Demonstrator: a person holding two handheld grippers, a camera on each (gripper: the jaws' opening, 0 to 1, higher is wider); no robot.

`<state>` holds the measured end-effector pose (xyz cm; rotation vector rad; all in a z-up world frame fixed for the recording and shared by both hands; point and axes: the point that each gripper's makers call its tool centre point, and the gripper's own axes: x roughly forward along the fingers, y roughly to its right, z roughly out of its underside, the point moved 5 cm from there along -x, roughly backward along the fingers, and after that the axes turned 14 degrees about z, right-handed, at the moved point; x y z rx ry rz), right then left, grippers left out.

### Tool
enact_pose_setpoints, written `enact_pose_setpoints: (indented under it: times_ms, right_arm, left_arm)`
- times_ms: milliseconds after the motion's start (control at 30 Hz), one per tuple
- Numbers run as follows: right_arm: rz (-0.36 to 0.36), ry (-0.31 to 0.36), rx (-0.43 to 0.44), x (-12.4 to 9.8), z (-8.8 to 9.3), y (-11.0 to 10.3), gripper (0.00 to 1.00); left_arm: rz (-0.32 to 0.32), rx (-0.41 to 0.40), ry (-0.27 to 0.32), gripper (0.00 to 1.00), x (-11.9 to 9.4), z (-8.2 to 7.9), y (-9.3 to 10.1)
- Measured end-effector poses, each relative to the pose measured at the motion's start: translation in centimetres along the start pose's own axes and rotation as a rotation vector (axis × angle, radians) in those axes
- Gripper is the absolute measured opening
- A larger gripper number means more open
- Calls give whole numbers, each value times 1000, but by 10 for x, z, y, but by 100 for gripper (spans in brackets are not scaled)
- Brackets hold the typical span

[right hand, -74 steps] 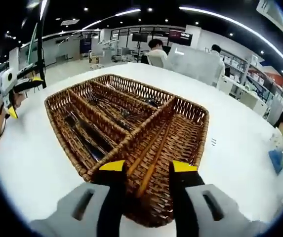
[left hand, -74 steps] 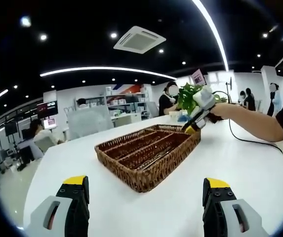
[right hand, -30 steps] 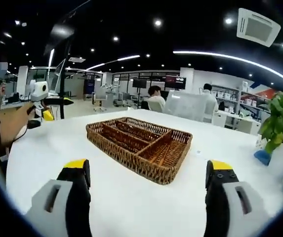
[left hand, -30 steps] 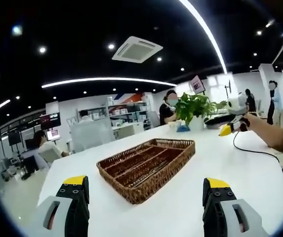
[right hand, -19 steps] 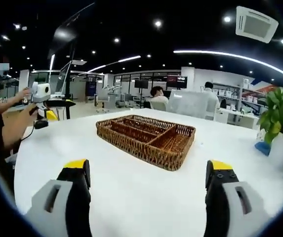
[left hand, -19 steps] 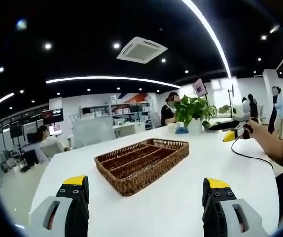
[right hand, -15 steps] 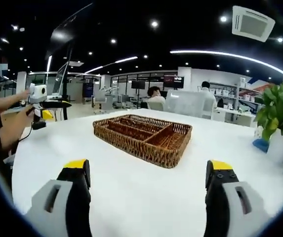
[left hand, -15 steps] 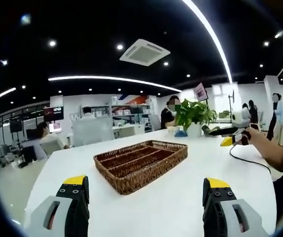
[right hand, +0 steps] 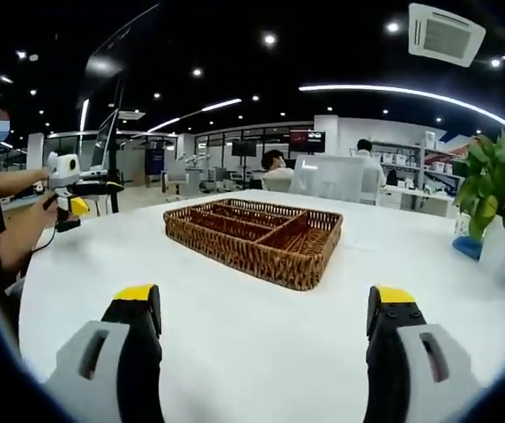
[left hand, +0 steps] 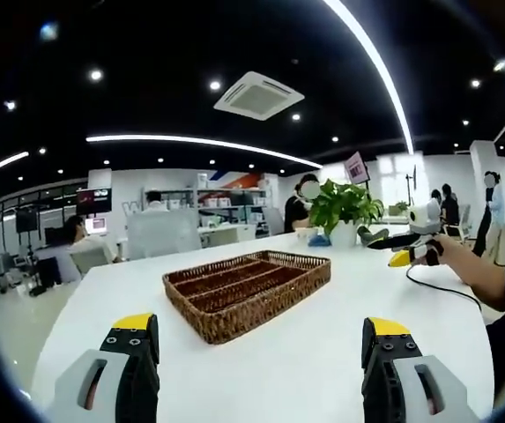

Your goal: Arrange the knives, forks, and spoons in their matching storage slots by inserting each utensil handle-first until every utensil is classified and aligned in the correct compartment

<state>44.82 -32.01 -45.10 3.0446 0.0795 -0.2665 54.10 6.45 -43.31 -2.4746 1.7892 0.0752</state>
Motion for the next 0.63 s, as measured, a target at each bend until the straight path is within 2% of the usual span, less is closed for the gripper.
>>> enact_pose_setpoints:
  times_ms: [100, 200, 333, 633]
  right_arm:
    - [-1, -2, 6, 1, 3, -2, 100]
    - [-4, -13, -5, 0, 7, -3, 100]
    - [2, -25, -10, 1, 10, -1, 100]
    - [2, -25, -4, 2, 10, -1, 100]
  left_arm:
    - [-12, -36, 18, 100, 2, 10, -5]
    - [-4, -44, -6, 100, 5, 19, -2]
    - [2, -31, -22, 100, 5, 19, 0]
    - [-1, -45, -6, 100, 4, 20, -1]
